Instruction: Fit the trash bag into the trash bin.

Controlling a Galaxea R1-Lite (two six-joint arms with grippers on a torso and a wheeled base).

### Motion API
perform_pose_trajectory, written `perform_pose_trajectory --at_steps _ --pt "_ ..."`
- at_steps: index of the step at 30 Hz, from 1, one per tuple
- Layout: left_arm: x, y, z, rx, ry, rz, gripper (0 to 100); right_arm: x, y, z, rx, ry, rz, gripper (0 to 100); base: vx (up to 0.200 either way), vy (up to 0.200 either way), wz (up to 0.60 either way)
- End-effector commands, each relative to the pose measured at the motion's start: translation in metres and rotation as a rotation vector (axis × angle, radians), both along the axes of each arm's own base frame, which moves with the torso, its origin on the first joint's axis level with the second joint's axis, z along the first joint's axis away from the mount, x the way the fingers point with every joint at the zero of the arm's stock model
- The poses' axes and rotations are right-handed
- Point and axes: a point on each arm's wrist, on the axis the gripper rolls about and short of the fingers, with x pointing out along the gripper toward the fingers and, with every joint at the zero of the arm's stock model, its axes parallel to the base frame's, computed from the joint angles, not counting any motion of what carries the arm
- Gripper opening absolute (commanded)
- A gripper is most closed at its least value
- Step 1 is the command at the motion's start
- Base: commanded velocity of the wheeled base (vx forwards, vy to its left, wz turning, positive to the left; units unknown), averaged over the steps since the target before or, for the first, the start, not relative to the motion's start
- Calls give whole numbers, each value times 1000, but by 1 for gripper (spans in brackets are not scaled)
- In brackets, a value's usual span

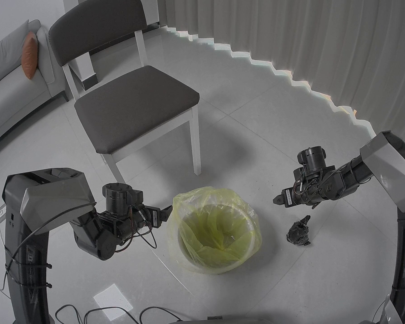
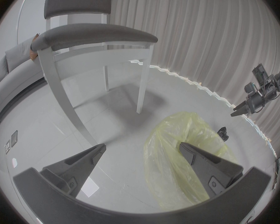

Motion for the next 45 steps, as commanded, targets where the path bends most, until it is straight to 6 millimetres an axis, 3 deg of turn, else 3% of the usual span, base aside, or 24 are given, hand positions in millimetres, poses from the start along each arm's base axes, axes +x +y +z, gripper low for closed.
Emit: perform_pose_trajectory --at_steps 1,17,25,36,40,45 --pt "5 0 -20 15 30 9 100 2 -1 1 0 -8 -1 100 0 0 0" --pt "17 -13 -38 48 131 -2 100 4 -14 -14 -17 32 -20 100 0 0 0" --pt "43 -15 -52 110 148 102 100 8 -22 -21 -27 39 -33 100 0 0 0" --pt "51 -13 -57 122 179 113 100 21 -32 -41 -49 54 -35 100 0 0 0" --pt "47 -9 -48 114 170 121 100 27 -35 -55 -59 68 -35 100 0 0 0" --pt "34 5 -19 93 156 139 100 38 -52 -84 -88 98 -44 100 0 0 0"
